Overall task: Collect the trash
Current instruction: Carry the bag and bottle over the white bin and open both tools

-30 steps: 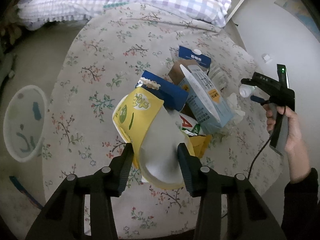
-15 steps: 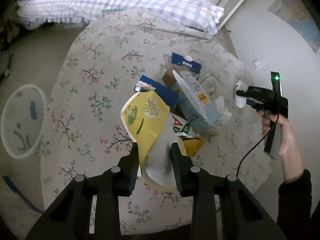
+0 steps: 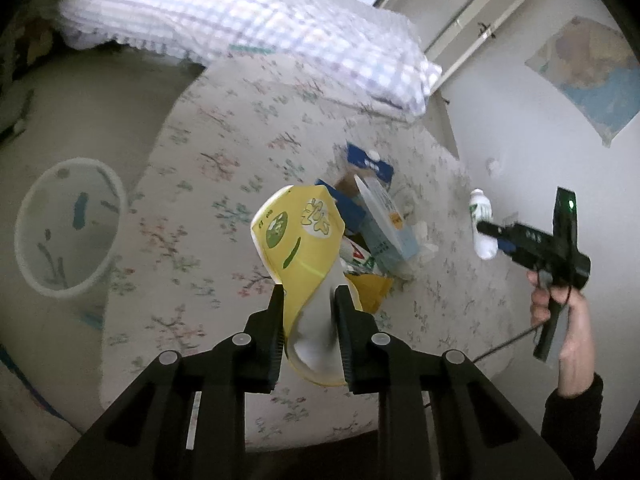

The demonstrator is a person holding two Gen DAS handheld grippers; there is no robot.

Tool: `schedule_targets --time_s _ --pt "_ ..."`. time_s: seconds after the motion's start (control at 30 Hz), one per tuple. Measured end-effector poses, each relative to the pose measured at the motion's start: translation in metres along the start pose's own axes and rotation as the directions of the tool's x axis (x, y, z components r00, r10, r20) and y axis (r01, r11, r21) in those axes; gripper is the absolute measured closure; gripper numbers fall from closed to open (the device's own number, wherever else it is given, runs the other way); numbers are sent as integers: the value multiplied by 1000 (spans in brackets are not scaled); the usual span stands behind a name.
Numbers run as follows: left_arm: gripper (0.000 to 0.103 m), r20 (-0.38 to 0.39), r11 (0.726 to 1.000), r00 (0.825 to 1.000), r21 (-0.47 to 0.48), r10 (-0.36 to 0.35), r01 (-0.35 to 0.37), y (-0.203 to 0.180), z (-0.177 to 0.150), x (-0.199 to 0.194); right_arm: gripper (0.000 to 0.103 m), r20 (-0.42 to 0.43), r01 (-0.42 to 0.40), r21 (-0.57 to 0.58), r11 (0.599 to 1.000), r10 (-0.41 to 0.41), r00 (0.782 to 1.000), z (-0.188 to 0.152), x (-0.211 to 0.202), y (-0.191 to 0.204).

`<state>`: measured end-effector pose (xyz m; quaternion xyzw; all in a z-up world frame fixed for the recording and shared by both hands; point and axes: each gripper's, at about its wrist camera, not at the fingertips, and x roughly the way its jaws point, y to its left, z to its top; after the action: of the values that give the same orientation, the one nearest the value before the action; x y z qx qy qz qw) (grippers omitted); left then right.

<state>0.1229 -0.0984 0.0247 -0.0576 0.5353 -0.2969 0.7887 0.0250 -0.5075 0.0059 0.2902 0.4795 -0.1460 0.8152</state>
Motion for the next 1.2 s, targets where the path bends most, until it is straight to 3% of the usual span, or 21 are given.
schedule_targets --time_s 0.27,0.5,0.57,0.73,1.0,1.2 --pt "78 93 998 995 -57 41 -36 57 1 -44 63 -8 -86 -168 982 86 996 -32 -31 77" --pt "78 171 982 975 -148 144 -119 129 -1 -66 63 -37 -175 -308 935 172 984 -59 -32 156" --pt "78 188 973 962 -156 201 -172 149 0 -63 63 -49 -202 -348 915 198 979 -68 -30 182" --pt "78 202 957 943 -173 266 -233 186 5 -43 63 -100 -280 -413 866 263 960 -87 -14 244" --pt "77 228 942 921 -189 315 -276 232 12 -14 63 -187 -328 -487 810 270 945 -120 45 325" --pt "52 229 931 909 -197 349 -308 253 14 -3 63 -232 -340 -506 793 255 939 -133 92 354"
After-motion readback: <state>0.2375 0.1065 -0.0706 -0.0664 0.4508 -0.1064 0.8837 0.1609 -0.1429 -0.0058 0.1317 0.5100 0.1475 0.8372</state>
